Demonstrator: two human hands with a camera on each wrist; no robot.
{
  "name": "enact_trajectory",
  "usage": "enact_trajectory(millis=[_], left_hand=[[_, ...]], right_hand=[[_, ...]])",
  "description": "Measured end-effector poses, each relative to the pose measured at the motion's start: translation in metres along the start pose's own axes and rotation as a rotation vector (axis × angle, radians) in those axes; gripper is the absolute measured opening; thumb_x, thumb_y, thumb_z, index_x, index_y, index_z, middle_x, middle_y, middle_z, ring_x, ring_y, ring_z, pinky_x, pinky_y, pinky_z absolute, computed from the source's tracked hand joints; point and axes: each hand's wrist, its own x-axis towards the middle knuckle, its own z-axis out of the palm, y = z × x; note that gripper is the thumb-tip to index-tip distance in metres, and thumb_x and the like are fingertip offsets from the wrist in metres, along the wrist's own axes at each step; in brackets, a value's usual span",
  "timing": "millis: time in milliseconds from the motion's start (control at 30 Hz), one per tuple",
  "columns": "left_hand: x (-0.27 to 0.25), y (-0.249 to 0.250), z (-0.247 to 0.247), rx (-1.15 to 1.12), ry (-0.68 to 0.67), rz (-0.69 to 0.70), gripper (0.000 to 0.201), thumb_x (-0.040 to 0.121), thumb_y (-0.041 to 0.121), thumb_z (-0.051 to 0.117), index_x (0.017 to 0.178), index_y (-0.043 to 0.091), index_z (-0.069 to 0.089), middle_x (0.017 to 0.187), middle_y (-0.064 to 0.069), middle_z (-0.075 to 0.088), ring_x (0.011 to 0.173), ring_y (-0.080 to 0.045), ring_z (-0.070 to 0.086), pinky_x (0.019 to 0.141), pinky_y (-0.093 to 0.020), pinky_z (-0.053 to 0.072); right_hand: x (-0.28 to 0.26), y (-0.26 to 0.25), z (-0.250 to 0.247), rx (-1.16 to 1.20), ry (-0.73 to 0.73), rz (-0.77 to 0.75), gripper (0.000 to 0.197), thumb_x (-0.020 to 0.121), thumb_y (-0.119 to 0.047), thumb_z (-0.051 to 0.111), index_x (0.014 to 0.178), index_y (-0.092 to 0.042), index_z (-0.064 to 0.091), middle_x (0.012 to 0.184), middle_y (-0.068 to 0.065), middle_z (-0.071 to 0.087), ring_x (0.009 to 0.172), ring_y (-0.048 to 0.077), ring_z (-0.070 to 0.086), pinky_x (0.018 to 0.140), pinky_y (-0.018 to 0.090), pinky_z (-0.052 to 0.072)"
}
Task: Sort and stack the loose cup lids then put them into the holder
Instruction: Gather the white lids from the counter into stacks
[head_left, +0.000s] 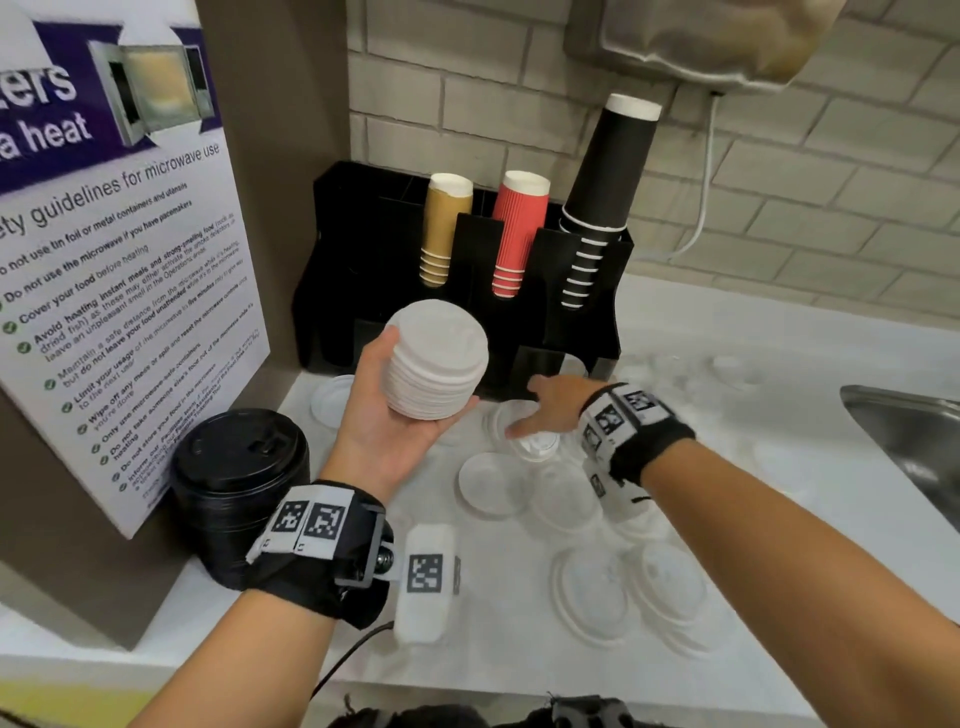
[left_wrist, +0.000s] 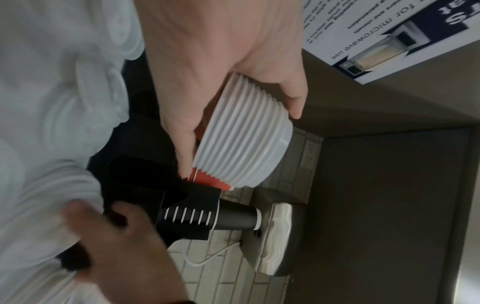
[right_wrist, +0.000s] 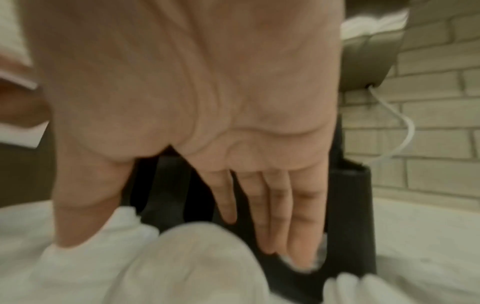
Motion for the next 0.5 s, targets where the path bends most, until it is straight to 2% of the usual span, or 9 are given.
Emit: enact_trajectory(millis=[67,167,267,333,400,500], left_hand=[[-0.001,0.004,0.000,0.022,0.013,0.018,0.069,0.074,0.044,0.068,0.137,0.022,0.053,0.131,-0.012,0.062,0.115,-0.032,0.065,0.083,-0.052,0.057],[-0.001,0.007,0.002,0.025,0.018,0.010,0.069,0.074,0.043,0.068,0.137,0.021,0.052,0.133,-0.012,0.060,0.116,-0.033,0.063,0.085,-0.053,0.057],[-0.003,0.009,0.004,0.015,0.008,0.006,0.063,0.079,0.041,0.067,0.137,0.019,0.053,0.132,-0.013,0.062,0.116,-0.032,0.064,0.094,-0.051,0.054],[-0.005,0.011,0.004,0.001,-0.003,0.005,0.063,0.081,0.039,0.066,0.138,0.016,0.053,0.131,-0.013,0.063,0.116,-0.031,0.064,0.099,-0.048,0.051],[-0.007,0.015,0.005,0.009,0.002,0.024,0.064,0.079,0.039,0.067,0.137,0.016,0.054,0.129,-0.012,0.065,0.115,-0.029,0.065,0.099,-0.046,0.051],[-0.011,0.021,0.010,0.025,-0.005,0.055,0.060,0.081,0.039,0.063,0.136,0.014,0.054,0.127,-0.010,0.067,0.113,-0.026,0.067,0.091,-0.041,0.056]], right_hand=[[0.017,-0.003,0.015,-0.008,-0.005,0.004,0.098,0.075,-0.065,0.065,0.149,-0.017,0.022,0.144,0.009,0.045,0.129,0.030,0.047,0.099,0.038,0.040],[0.034,-0.010,0.027,-0.026,-0.023,0.011,0.104,0.068,-0.067,0.068,0.149,-0.025,0.019,0.139,0.008,0.050,0.123,0.032,0.052,0.093,0.040,0.044],[0.042,-0.014,0.034,-0.026,0.001,0.019,0.090,0.071,-0.069,0.061,0.142,-0.025,0.027,0.126,0.009,0.056,0.110,0.034,0.058,0.080,0.039,0.045],[0.042,-0.014,0.031,-0.006,-0.002,0.016,0.080,0.074,-0.062,0.061,0.137,-0.023,0.032,0.119,0.009,0.056,0.102,0.033,0.059,0.078,0.037,0.047],[0.037,-0.011,0.021,0.028,-0.009,-0.010,0.075,0.074,-0.050,0.070,0.136,-0.024,0.037,0.115,0.006,0.054,0.096,0.028,0.058,0.075,0.034,0.049],[0.023,-0.003,-0.003,0.115,0.035,-0.069,0.064,0.071,-0.045,0.074,0.127,-0.031,0.045,0.107,0.001,0.053,0.084,0.019,0.052,0.064,0.028,0.045]])
